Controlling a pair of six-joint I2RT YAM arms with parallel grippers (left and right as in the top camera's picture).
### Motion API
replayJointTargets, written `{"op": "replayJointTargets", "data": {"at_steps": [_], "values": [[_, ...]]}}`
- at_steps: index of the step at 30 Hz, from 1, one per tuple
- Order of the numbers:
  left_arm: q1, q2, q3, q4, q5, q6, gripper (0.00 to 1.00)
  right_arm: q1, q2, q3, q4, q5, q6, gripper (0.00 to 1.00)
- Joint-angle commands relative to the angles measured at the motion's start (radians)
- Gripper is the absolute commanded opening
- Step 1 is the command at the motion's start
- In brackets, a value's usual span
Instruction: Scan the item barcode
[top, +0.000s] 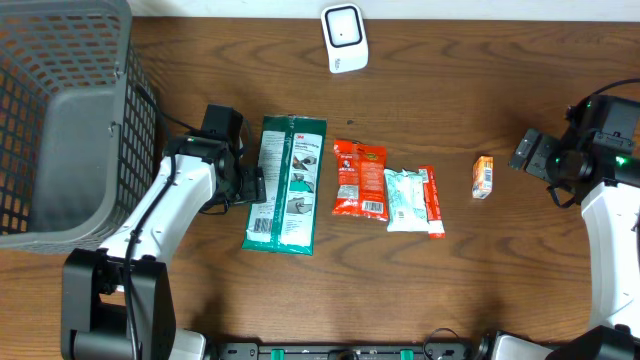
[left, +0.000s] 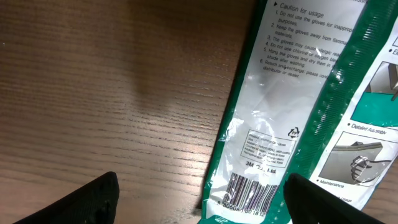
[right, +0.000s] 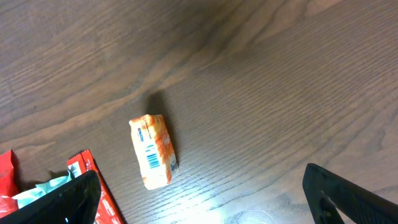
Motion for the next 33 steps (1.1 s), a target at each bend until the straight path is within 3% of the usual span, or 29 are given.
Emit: {"op": "replayJointTargets", "data": {"at_steps": [1,19,24,26,29,33], "values": [[0.000,-0.001,0.004,-0.003,-0.012,-0.003,0.86,-0.003,-0.001,0.010,-0.001,0.002,0.014,0.99],[0.000,-0.001,0.004,-0.003,-0.012,-0.003,0.86,-0.003,-0.001,0.010,0.026,-0.011,0.023,0.99],[0.000,-0.001,0.004,-0.003,-0.012,-0.003,0.86,-0.002,-0.001,0.010,-0.019,-0.208,0.065,0.96],[0.000,-0.001,0.004,-0.003,-0.012,-0.003,0.86,-0.002,-0.001,0.010,-0.040,-0.214,0.057,0.66],[0.000,-0.001,0.004,-0.003,-0.012,-0.003,0.86,0.000,-0.009,0.013,-0.101,-0.214,0.043,0.04],[0.000,-0.001,0.004,-0.003,-0.012,-0.003,0.86,0.019,-0.028,0.054,-0.198,-0.213,0.015,0.01]]}}
